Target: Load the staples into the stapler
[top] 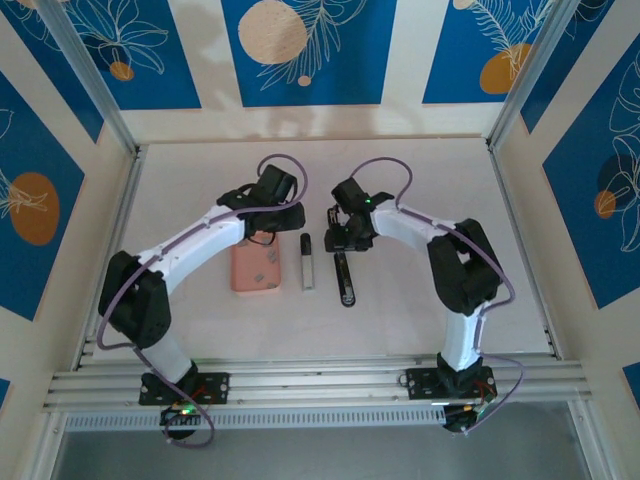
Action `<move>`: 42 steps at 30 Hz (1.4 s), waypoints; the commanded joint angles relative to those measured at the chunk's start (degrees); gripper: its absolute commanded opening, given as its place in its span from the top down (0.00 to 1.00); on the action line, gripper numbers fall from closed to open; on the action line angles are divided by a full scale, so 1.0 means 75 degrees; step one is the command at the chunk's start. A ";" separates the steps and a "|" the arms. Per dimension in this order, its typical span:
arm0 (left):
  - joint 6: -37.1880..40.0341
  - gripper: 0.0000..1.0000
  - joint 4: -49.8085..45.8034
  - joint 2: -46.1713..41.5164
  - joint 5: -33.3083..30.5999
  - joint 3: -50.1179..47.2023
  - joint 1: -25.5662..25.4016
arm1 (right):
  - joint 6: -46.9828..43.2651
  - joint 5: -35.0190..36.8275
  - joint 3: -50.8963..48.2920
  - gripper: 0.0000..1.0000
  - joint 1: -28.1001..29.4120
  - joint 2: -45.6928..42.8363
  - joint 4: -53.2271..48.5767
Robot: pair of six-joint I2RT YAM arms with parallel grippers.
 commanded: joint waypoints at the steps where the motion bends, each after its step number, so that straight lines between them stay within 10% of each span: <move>1: 0.0087 0.49 0.0170 -0.0238 0.0049 -0.0196 0.0182 | -0.0337 0.0534 0.0582 0.48 -0.0041 0.0441 -0.0594; 22: 0.0135 0.50 0.0282 -0.0313 0.0025 -0.0356 0.0513 | -0.0841 0.0200 0.2148 0.64 -0.0371 0.2078 -0.0342; 42: 0.2225 0.51 0.2010 -0.0984 0.1658 -0.1080 0.0515 | -0.2264 -0.0578 -0.1910 0.82 -0.0489 -0.1078 0.3311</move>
